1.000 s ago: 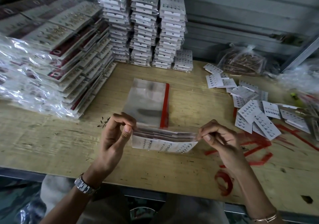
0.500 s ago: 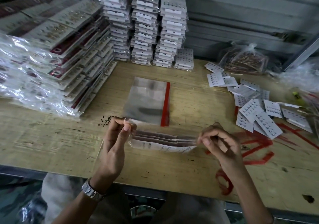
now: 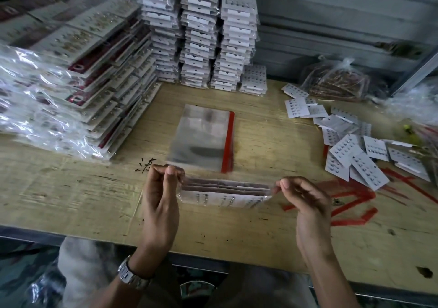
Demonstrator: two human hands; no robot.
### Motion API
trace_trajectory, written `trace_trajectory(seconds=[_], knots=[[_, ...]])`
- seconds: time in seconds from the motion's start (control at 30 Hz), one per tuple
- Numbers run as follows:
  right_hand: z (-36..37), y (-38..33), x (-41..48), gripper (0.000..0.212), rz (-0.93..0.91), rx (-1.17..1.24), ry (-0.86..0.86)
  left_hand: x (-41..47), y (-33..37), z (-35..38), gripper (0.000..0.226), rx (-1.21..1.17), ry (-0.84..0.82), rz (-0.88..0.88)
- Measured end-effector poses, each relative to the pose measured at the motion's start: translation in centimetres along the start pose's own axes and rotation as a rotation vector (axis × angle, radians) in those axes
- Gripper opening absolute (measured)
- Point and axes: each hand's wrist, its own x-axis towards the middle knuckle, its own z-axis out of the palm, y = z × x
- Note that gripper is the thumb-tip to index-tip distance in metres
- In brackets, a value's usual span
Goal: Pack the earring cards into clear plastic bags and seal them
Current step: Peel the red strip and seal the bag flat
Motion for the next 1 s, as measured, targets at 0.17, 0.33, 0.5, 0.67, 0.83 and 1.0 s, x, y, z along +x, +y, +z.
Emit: trace_trajectory(seconds=[0.17, 0.33, 0.5, 0.67, 0.83, 1.0], knots=[[0.9, 0.6, -1.1, 0.016, -0.026, 0.003, 0.129, -0.6, -0.1, 0.0, 0.023, 0.008, 0.039, -0.004], [1.7, 0.8, -1.7, 0.014, -0.062, -0.011, 0.203, -1.2, -0.2, -0.4, 0.025, 0.045, 0.075, -0.02], [2.3, 0.9, -2.3, 0.015, -0.084, -0.115, 0.251, -1.7, -0.2, -0.8, 0.021, 0.025, 0.069, 0.008], [1.5, 0.9, -2.8, 0.013, -0.063, -0.102, 0.202, -1.7, -0.2, -1.3, 0.021, -0.019, 0.011, 0.016], [0.8, 1.1, -2.7, 0.012, -0.083, -0.029, 0.117, -0.9, 0.0, -1.6, 0.019, -0.054, -0.079, 0.013], [0.5, 1.8, -1.3, 0.011, -0.072, 0.088, 0.059, 0.0, -0.1, -1.4, 0.019, -0.125, -0.103, -0.033]])
